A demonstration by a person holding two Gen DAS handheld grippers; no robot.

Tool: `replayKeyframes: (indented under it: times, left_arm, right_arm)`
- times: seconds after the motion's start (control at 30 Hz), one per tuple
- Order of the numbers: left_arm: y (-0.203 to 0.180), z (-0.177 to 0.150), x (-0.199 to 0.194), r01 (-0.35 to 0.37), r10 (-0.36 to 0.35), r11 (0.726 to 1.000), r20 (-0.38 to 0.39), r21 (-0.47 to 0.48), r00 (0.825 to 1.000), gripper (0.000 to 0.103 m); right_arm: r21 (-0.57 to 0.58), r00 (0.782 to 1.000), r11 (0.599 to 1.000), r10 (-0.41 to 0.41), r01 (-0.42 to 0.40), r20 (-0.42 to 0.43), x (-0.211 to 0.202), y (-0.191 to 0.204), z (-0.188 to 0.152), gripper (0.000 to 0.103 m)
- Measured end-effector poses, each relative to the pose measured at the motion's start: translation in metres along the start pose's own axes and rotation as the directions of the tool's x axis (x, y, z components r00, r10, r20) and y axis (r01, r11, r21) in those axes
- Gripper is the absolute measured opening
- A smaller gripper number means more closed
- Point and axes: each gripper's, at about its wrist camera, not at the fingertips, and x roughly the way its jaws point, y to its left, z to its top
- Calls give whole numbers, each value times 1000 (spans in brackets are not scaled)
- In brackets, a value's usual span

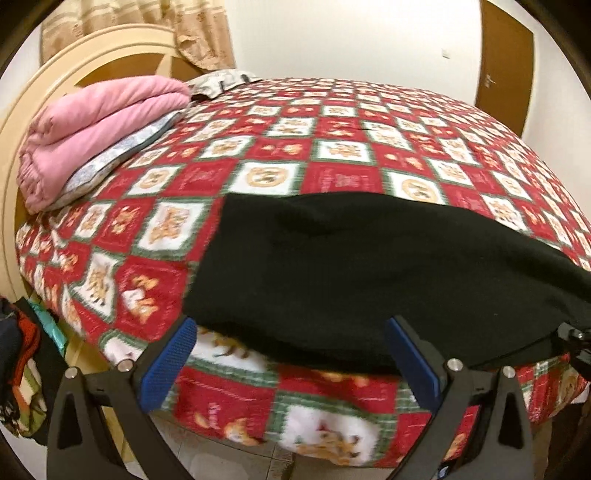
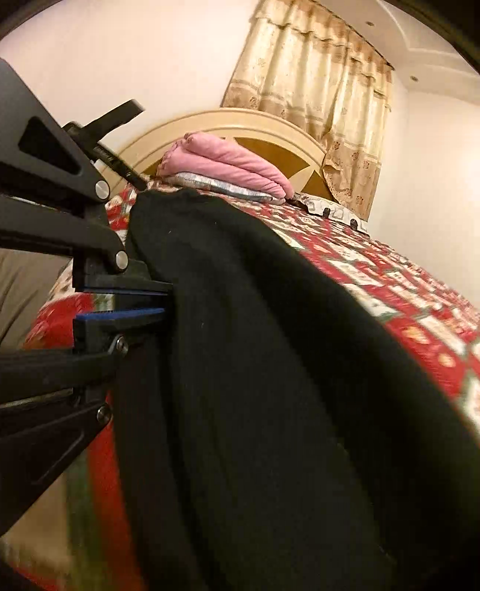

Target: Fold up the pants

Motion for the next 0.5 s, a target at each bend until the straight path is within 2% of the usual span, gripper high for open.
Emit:
replayKeyframes:
  times: [0.07, 0.2, 0.27, 0.3, 0.33, 0.4, 0.5]
  left_arm:
    - [17, -3, -2, -2, 2, 999, 0, -36, 1000, 103]
    - [41, -9, -6, -10, 10, 996, 5, -86, 1000, 103]
    - [53, -12, -8, -16, 17, 994, 6, -110, 1000, 103]
    - [56, -13, -7, -18, 19, 993, 7, -116, 1000, 103]
    - [60, -14, -7, -20, 21, 992, 6, -127, 1000, 103]
    - [66, -15, -6, -15, 16, 989, 6, -148, 1000, 103]
    - [70, -16, -2, -3, 3, 985, -1, -171, 1000, 103]
  right_arm:
    - [30, 999, 999, 45, -45, 8, 10, 0, 1, 7]
    - [0, 1000, 1000, 25, -25, 5, 18, 13, -2, 8]
    - [-34, 1000, 999, 19, -20, -13, 20, 20, -7, 24]
    - [-59, 999, 998, 36, -37, -8, 18, 25, -13, 46]
    - [-72, 999, 996, 46, -46, 5, 15, 28, -16, 63]
    - [-99, 999, 995, 17, -12, 45, 9, 36, -23, 69]
    - [-92, 996, 996, -14, 22, 87, 6, 36, -19, 69]
